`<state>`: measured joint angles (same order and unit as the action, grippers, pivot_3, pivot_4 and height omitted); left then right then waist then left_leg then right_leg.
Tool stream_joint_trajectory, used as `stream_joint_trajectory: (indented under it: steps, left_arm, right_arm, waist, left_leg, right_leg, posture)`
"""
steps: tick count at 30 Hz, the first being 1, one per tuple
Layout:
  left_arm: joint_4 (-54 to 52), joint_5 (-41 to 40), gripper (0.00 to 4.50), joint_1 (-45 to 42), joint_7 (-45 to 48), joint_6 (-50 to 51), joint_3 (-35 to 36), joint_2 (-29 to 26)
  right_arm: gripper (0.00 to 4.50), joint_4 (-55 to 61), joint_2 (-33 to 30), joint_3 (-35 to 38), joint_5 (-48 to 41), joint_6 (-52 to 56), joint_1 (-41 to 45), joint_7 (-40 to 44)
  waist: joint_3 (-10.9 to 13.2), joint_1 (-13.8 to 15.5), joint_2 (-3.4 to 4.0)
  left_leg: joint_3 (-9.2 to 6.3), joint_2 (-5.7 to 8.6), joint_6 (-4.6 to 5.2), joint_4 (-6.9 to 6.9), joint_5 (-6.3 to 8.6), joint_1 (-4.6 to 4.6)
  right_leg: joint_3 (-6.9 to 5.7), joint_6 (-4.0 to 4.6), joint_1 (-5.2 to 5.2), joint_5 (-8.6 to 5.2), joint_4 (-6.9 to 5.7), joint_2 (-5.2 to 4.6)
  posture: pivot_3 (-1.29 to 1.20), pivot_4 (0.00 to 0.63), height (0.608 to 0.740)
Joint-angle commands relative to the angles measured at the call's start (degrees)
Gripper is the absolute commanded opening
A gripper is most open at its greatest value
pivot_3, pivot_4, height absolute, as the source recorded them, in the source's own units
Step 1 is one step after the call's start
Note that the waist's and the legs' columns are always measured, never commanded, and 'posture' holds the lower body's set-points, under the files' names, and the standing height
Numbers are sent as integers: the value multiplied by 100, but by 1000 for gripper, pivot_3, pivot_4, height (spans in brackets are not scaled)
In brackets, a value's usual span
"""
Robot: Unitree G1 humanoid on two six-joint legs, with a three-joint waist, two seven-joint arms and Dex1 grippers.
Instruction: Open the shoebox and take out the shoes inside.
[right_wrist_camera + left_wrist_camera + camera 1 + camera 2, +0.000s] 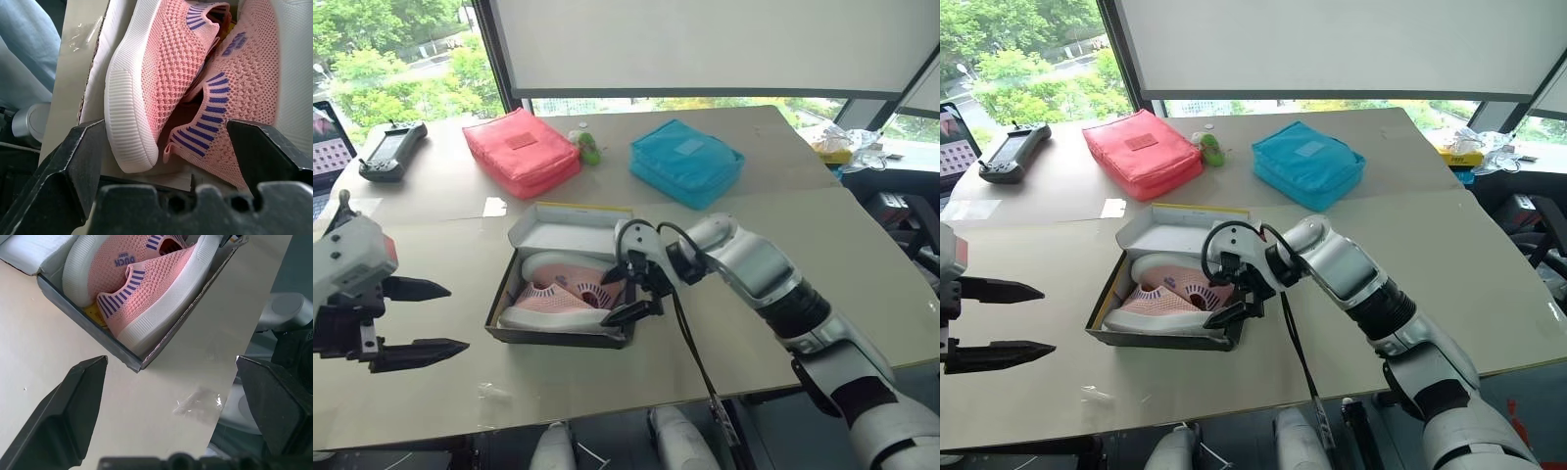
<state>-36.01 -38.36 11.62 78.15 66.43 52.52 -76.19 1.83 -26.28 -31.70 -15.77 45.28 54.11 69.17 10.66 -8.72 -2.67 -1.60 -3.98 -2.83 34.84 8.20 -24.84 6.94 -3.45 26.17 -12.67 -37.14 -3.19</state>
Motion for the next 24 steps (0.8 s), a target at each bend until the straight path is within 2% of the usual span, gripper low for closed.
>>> stream_joint_trajectory:
  steps: [1, 2, 5, 11, 12, 13, 15, 16, 24]
  left_arm:
    - [15, 52, 4500, -57, -15, -50, 56, -66]
    - [9, 59, 4500, -48, -13, -48, 65, -59]
    - [-7, 61, 4500, -28, -3, -33, 94, -42]
    - [-3, 65, 4500, -36, -11, -53, 74, -45]
    - [-5, 63, 4500, -38, -11, -56, 73, -42]
    - [-5, 59, 4500, -40, -11, -57, 73, -40]
    - [-8, 60, 4500, -40, -10, -66, 72, -35]
    - [-4, 65, 4500, -38, -12, -73, 68, -33]
    - [-28, 76, 4500, -4, -24, -44, 93, -11]
  right_arm:
    - [4489, 225, -51, -131, 153, -219, -107, 68]
    - [4489, 264, -48, -143, 164, -210, -145, 66]
    - [3790, 355, -38, -152, 196, -181, -231, 19]
    - [1662, 373, -21, -132, 305, -223, -299, -71]
    - [1436, 370, -10, -117, 313, -229, -298, -93]
    - [996, 368, -3, -107, 316, -233, -296, -108]
    - [513, 384, 17, -51, 297, -286, -283, -127]
    - [404, 369, 62, 13, 259, -300, -271, -154]
    - [404, -46, 475, 741, -180, -453, -436, -325]
  waist:
    - [0, 2, 0]
    - [0, 2, 0]
    - [0, 6, 0]
    - [0, 12, -1]
    - [-1, 13, -1]
    - [0, 14, -1]
    - [-1, 18, -1]
    - [0, 19, -1]
    - [-1, 5, -1]
  left_leg:
    - [0, 0, 0, 0, 0, 0]
    - [0, 0, 0, 0, 0, 0]
    - [0, 0, 0, 1, 0, 0]
    - [0, 0, 0, 4, 0, 0]
    - [0, 0, 0, 4, 0, 0]
    - [0, 0, 0, 5, 0, 0]
    - [0, 0, 0, 7, 0, 0]
    - [0, 0, 0, 7, 0, 0]
    - [-1, 0, 0, 6, 0, 0]
  right_leg:
    - [-1, -1, 0, 0, 0, 0]
    - [0, -1, 0, 0, 0, 0]
    - [0, 1, -1, -1, 0, 0]
    - [0, 7, -2, -3, 0, 0]
    - [0, 9, -2, -4, 0, 0]
    - [0, 9, -3, -4, 0, 0]
    - [0, 9, -3, -4, 0, -1]
    - [0, 9, -4, -4, 0, -1]
    - [0, 3, -3, 2, -2, 1]
  posture:
    - [0, 150, 740]
    - [0, 150, 740]
    - [0, 150, 740]
    - [0, 150, 740]
    - [0, 150, 740]
    - [0, 150, 740]
    - [0, 150, 740]
    - [0, 150, 740]
    - [0, 150, 740]
